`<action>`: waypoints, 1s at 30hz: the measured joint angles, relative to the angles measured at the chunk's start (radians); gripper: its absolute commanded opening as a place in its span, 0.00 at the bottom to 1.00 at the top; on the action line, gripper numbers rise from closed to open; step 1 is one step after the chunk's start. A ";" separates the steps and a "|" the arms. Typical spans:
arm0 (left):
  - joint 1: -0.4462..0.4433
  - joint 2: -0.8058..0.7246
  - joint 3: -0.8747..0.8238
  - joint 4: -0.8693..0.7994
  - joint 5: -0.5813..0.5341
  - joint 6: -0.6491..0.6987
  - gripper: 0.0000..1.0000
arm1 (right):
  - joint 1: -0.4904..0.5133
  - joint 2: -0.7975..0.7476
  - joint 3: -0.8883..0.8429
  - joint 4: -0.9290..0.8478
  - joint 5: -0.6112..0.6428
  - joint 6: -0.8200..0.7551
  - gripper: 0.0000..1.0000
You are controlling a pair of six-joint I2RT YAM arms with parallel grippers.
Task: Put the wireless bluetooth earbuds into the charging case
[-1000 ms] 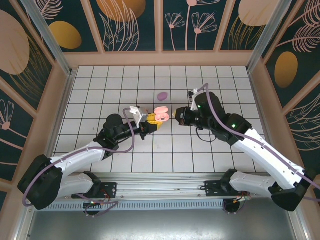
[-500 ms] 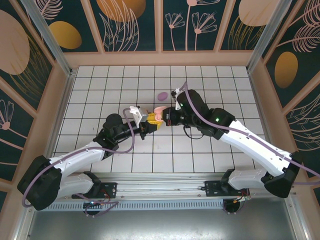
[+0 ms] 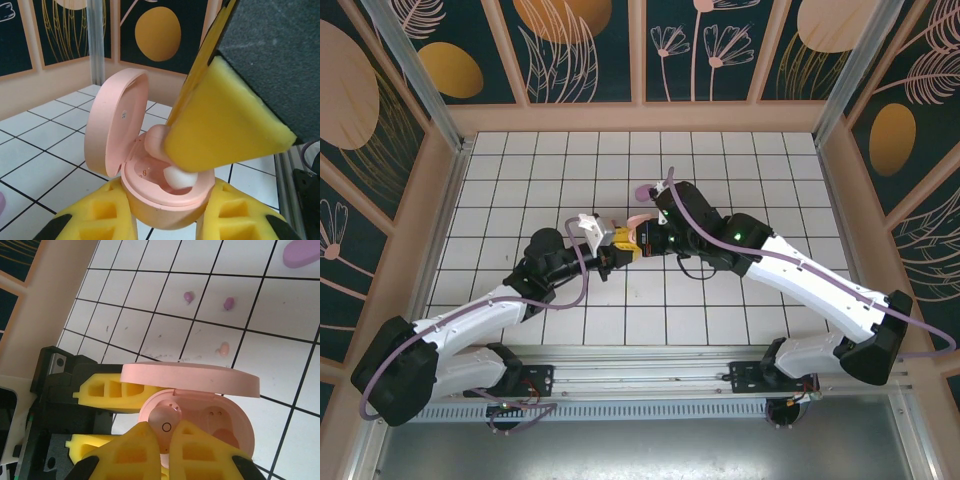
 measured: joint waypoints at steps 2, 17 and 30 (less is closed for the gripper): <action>0.000 -0.002 0.000 -0.001 -0.004 0.000 0.01 | 0.002 0.000 0.002 -0.003 0.006 -0.005 0.05; 0.000 -0.018 -0.001 -0.052 -0.014 0.000 0.02 | 0.011 0.034 0.015 -0.013 0.013 -0.022 0.07; 0.000 -0.018 -0.002 -0.061 -0.016 0.000 0.02 | 0.012 0.042 0.015 -0.014 0.011 -0.021 0.13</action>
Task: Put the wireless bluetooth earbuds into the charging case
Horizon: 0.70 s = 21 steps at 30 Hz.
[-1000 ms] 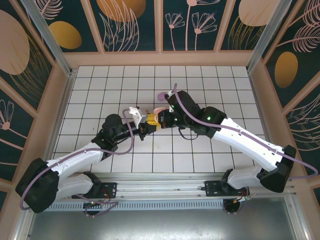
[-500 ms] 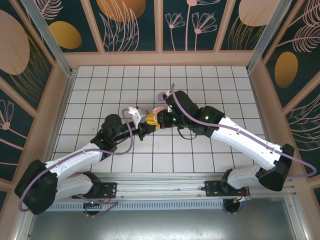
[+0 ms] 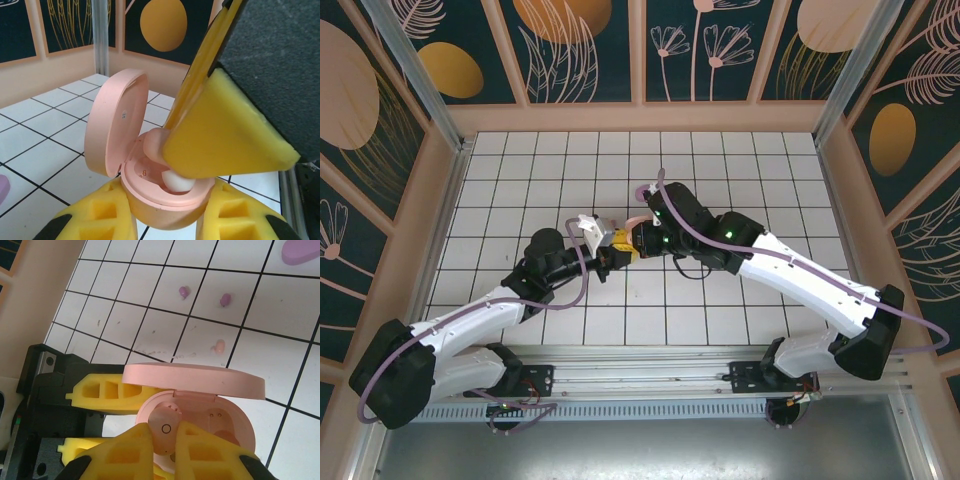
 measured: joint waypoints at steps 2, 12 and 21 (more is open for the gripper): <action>0.000 0.000 -0.001 -0.003 -0.002 0.000 0.02 | 0.000 0.003 0.000 0.000 0.000 0.000 0.14; 0.000 0.000 -0.003 -0.011 -0.002 0.000 0.02 | 0.001 0.014 0.005 -0.005 -0.004 0.000 0.18; 0.000 0.000 -0.003 -0.011 -0.002 0.000 0.02 | 0.002 0.026 0.024 -0.023 -0.005 0.000 0.20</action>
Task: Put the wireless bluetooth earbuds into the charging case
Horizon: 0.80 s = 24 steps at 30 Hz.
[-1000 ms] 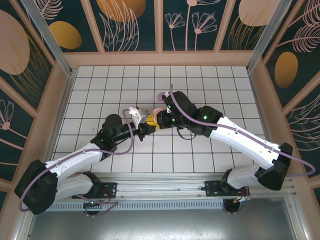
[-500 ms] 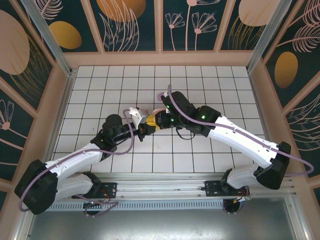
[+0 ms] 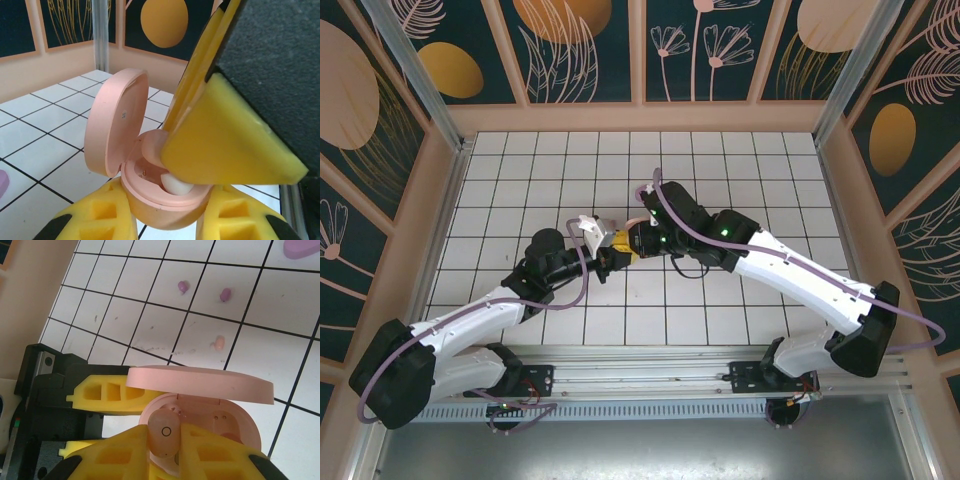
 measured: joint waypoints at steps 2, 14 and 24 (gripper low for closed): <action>0.000 0.000 0.000 0.000 0.000 0.000 0.02 | 0.000 0.002 0.001 -0.001 0.000 0.000 0.22; 0.000 -0.012 0.000 0.000 -0.023 0.000 0.02 | 0.005 0.005 0.027 -0.022 0.000 0.000 0.26; 0.000 -0.021 0.000 -0.006 -0.045 0.000 0.03 | 0.005 0.001 0.034 -0.020 -0.006 0.001 0.26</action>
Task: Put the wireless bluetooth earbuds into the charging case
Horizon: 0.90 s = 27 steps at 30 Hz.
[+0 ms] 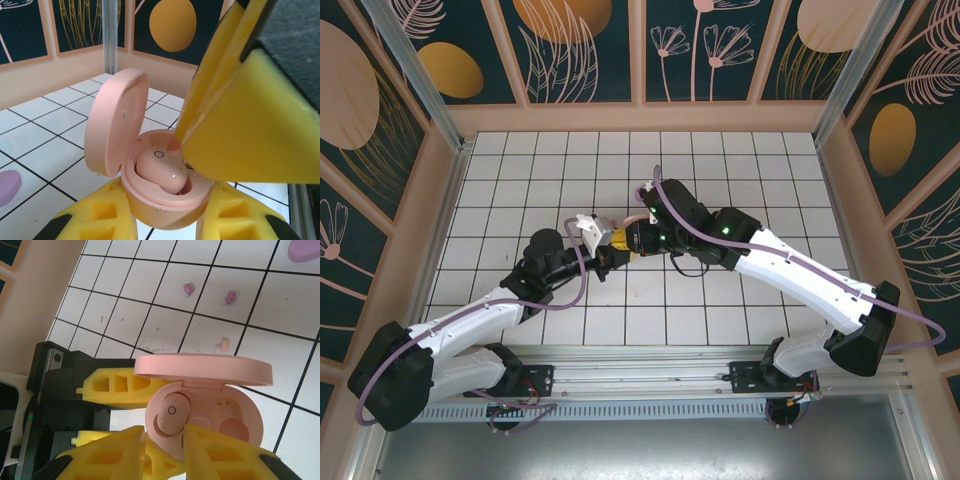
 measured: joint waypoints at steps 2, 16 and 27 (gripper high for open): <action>0.000 -0.017 -0.007 -0.002 -0.017 0.000 0.04 | 0.000 -0.007 0.002 0.009 -0.003 0.000 0.26; 0.058 -0.290 -0.141 -0.184 -0.188 -0.050 0.04 | -0.069 -0.122 0.019 0.046 -0.002 0.011 0.27; 0.112 -0.536 -0.142 -0.501 -0.266 -0.056 0.05 | -0.201 -0.044 -0.121 0.142 -0.087 0.065 0.26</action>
